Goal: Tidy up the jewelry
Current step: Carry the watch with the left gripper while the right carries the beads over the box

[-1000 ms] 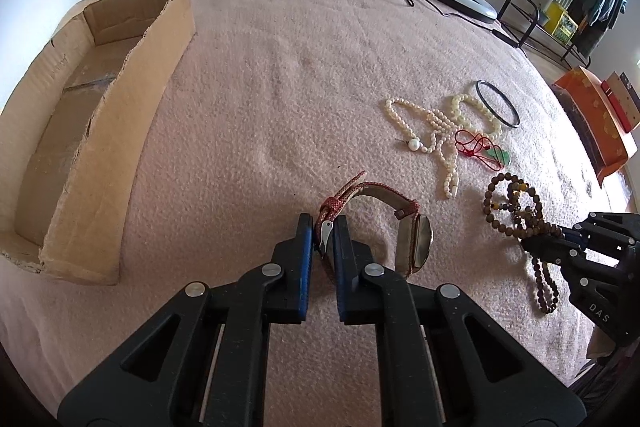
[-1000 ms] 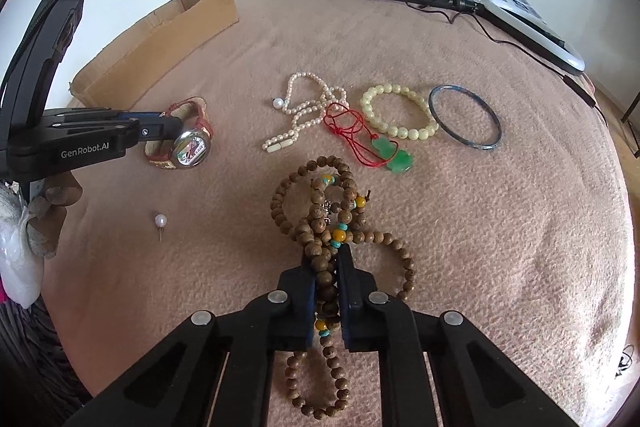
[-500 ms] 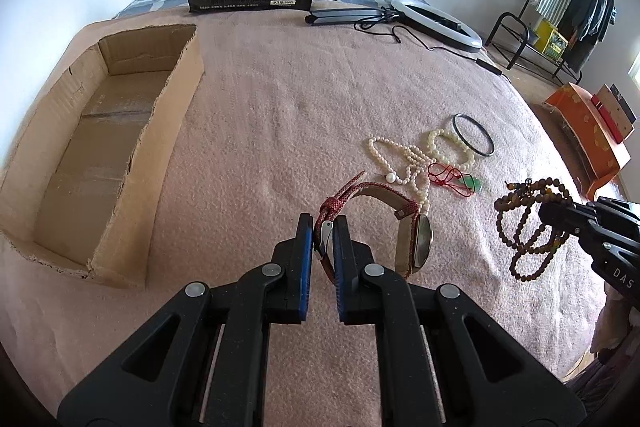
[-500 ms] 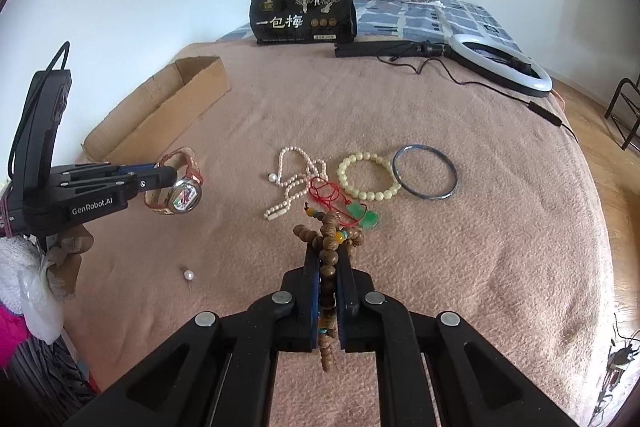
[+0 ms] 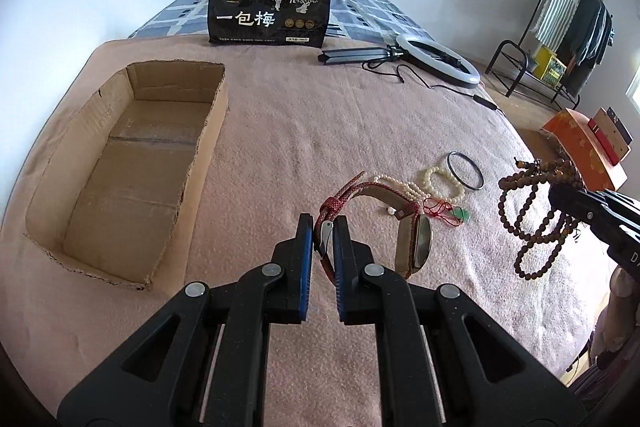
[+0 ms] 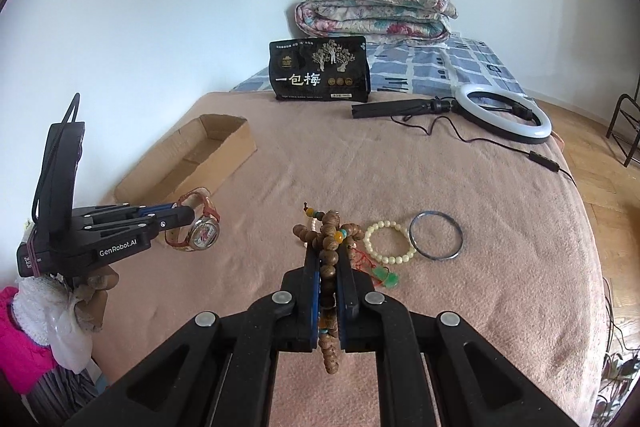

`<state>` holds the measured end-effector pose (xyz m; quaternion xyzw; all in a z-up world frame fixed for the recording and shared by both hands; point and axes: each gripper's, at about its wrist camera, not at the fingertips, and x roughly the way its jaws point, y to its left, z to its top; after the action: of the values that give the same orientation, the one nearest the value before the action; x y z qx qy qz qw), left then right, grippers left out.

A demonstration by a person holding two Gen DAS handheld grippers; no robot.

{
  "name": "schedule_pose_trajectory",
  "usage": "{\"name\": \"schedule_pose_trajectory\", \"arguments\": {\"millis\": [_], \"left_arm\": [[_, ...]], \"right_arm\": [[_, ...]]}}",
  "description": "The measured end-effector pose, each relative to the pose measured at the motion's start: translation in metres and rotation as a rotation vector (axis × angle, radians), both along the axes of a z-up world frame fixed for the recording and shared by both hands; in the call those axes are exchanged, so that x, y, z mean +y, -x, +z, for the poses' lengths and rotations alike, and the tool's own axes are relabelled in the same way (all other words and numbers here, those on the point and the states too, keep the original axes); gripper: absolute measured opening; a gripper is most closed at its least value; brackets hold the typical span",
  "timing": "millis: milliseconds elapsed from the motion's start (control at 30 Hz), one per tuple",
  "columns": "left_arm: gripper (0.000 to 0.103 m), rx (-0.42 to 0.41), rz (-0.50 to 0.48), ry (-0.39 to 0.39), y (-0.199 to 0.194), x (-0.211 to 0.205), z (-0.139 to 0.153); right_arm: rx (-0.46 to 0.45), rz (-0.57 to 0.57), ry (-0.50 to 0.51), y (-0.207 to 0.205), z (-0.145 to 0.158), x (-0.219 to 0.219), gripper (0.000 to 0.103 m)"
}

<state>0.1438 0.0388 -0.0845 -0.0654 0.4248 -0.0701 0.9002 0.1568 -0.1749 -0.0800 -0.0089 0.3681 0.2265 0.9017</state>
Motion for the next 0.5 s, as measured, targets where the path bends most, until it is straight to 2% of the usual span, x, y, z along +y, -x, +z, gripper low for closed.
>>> {"name": "schedule_pose_trajectory", "arguments": {"millis": [500], "left_arm": [[0.008,-0.075,0.134,0.008,0.006,0.074,0.032]], "right_arm": [[-0.019,0.042,-0.013,-0.018,0.014,0.065,0.004]]}}
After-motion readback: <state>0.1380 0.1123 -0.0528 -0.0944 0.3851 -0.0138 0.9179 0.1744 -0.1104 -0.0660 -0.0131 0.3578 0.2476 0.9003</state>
